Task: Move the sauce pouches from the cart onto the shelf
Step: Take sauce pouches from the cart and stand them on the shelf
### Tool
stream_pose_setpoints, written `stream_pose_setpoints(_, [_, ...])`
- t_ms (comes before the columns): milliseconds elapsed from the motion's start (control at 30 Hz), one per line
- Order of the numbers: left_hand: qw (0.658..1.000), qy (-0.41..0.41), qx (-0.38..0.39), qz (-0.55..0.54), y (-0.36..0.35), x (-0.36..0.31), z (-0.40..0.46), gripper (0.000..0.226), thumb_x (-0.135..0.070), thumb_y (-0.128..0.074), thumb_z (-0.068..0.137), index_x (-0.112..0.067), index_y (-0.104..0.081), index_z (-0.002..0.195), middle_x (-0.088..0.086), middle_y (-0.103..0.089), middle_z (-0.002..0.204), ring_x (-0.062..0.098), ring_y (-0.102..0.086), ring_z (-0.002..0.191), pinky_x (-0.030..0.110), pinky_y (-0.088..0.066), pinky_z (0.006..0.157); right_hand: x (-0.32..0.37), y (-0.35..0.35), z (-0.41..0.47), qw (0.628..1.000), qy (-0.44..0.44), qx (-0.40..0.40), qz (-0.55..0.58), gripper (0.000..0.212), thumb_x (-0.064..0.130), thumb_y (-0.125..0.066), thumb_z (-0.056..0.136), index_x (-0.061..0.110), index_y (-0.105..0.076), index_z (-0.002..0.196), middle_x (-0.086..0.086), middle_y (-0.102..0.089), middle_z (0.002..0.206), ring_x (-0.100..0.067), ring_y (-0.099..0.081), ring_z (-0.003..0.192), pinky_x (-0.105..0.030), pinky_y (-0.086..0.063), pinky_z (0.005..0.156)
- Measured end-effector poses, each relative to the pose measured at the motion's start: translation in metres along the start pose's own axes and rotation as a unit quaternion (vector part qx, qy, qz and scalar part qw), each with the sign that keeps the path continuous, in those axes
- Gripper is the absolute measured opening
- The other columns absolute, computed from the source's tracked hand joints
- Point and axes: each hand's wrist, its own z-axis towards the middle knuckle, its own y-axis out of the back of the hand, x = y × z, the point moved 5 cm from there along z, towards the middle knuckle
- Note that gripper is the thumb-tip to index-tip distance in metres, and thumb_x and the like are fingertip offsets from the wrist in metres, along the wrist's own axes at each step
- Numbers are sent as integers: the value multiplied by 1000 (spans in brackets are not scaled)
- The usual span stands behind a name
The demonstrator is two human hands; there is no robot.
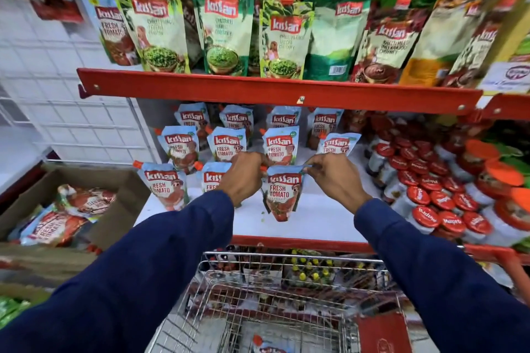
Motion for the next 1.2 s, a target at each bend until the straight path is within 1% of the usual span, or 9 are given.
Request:
stream_pose_setpoints(300, [1000,-6,2,25,-24,13,11,28,12,-64,84,-5,-72,105,19,-71,107,38,-63,95,31,-43,72,-9,-28,2,1000,-6,-6,22,18,23,-61,93,17,-76,102,-7,-75,96,-30,-65,85,-29,-37,63])
stream_pose_setpoints(467, [999,-6,20,29,-27,16,10,22,6,-63,90,-6,-70,107,17,-72,108,34,-64,93,29,-42,74,-9,-30,-3,999,-7,1,39,19,24,-61,93,18,-73,105,-7,-76,100,-30,-68,88,-34,-50,67])
stream_pose_setpoints(567, [998,-3,36,42,-23,10,2,29,-2,-67,90,-4,-63,119,19,-66,117,37,-62,101,33,-46,77,-6,-29,-8,999,-21,2,48,30,24,-62,92,17,-65,121,-6,-73,115,-31,-69,92,-38,-53,76])
stream_pose_setpoints(700, [985,-45,29,163,-20,-3,-35,56,-16,-73,86,-5,-48,134,19,-52,137,42,-60,109,48,-55,82,-7,-37,-50,998,-34,1,61,65,33,-60,91,14,-34,148,-12,-53,143,-34,-52,126,-46,-52,93])
stream_pose_setpoints(800, [976,-89,35,198,-46,-6,-97,72,-31,-71,86,-10,-35,146,16,-38,155,40,-51,127,52,-52,94,-8,-62,-113,1000,-6,-12,18,73,40,-51,93,13,-21,153,-12,-36,157,-31,-28,145,-45,-38,112])
stream_pose_setpoints(867, [970,-99,107,194,-85,7,-145,79,-38,-64,91,-15,-20,152,14,-17,164,37,-28,145,54,-32,113,-13,-92,-160,999,12,26,-31,73,42,-46,95,17,-13,155,-7,-15,165,-26,-9,152,-44,-20,121])
stream_pose_setpoints(967, [955,-65,225,183,-145,40,-206,80,-37,-59,94,-20,-9,154,10,1,166,36,-4,151,56,-11,119,-27,-143,-220,992,8,118,-50,72,40,-43,96,19,-9,156,-4,-5,166,-26,1,153,-48,-13,123])
stream_pose_setpoints(1067, [933,-41,299,196,-191,66,-246,76,-37,-59,94,-19,-16,154,8,-14,165,37,-16,149,58,-21,118,-47,-190,-269,966,-27,251,-50,73,40,-45,93,18,-14,156,-4,-14,165,-26,-8,152,-46,-14,123])
stream_pose_setpoints(1200, [921,10,356,160,-230,86,-269,67,-23,-64,90,-15,-32,149,10,-38,155,36,-38,138,51,-42,106,-57,-227,-308,931,-72,356,-32,66,42,-54,92,17,-34,150,-6,-49,148,-27,-40,139,-40,-40,108])
